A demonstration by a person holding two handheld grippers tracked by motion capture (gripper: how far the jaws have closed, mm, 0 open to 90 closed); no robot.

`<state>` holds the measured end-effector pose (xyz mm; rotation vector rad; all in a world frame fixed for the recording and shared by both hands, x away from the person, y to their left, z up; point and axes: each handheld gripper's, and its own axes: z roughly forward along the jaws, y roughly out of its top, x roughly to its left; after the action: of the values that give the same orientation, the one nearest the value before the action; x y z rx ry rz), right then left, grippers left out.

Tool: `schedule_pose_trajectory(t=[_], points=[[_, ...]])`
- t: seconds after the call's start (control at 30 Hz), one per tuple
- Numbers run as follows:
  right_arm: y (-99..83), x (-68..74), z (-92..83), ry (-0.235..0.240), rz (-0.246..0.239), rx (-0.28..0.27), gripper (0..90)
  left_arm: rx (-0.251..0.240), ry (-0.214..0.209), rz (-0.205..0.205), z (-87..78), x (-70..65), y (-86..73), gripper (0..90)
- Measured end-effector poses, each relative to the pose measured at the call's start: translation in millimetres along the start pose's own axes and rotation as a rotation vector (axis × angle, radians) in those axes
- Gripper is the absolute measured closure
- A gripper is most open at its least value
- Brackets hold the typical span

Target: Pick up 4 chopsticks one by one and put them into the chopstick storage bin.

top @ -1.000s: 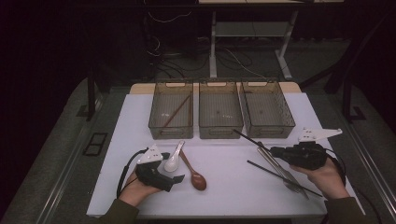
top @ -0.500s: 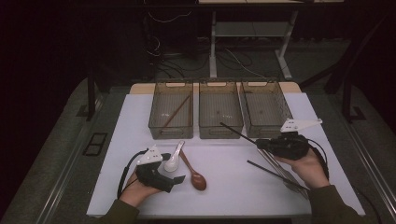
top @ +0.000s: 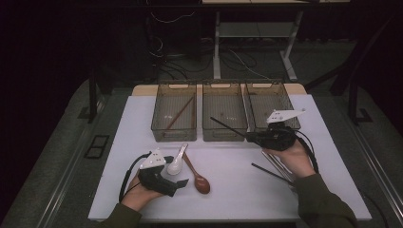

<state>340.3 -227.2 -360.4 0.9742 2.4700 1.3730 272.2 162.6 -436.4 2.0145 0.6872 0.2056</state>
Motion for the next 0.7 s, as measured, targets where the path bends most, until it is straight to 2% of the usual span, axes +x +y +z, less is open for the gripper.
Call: schedule_pose_trajectory(t=[0.7], points=[[59.1,13.6,59.0,-0.004,-0.020,0.031,85.1,0.005,0.007,0.008,-0.5,-0.5,-0.4,0.0]])
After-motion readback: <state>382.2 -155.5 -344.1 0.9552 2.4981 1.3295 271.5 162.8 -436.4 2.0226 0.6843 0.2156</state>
